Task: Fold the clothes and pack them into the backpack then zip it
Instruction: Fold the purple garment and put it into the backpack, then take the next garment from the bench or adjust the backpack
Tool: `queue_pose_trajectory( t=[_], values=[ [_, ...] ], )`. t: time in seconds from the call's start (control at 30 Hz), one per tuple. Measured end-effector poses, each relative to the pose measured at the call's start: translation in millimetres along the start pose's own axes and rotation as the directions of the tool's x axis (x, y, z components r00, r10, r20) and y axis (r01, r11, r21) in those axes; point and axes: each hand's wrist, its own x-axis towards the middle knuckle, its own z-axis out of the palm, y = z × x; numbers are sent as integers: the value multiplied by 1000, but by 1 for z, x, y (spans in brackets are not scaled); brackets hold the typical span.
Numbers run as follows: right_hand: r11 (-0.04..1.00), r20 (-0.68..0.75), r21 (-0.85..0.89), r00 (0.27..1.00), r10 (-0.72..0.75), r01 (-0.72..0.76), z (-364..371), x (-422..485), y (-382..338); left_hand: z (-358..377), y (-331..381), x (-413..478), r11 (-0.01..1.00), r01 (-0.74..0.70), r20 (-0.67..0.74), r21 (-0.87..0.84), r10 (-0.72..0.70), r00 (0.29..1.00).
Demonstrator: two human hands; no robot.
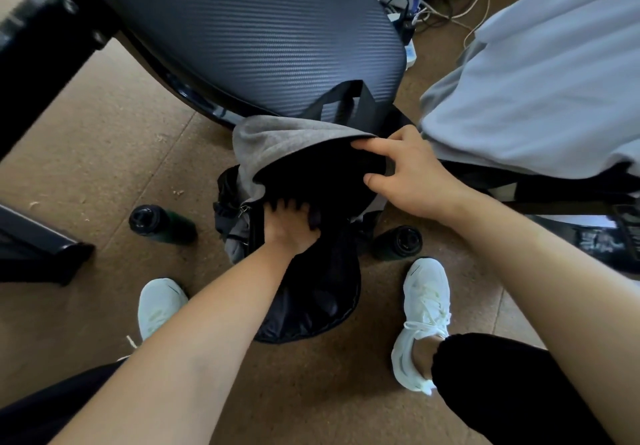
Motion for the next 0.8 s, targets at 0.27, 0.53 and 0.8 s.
queue_pose_trajectory(
  t=[0.27,0.53,0.8],
  values=[
    [998,108,-67,994,21,-14,-4,-17,-6,-28,-9,-74,964,-82,-151,-253,44,988],
    [989,-172,144,983,59,-34,-28,-84,-36,-112,-5,-152,856,-180,-436,-485,-58,898],
    [534,-547,832,382,745,149,-71,-165,-40,-218,64,-199,625,-472,-570,-622,53,820]
  ],
)
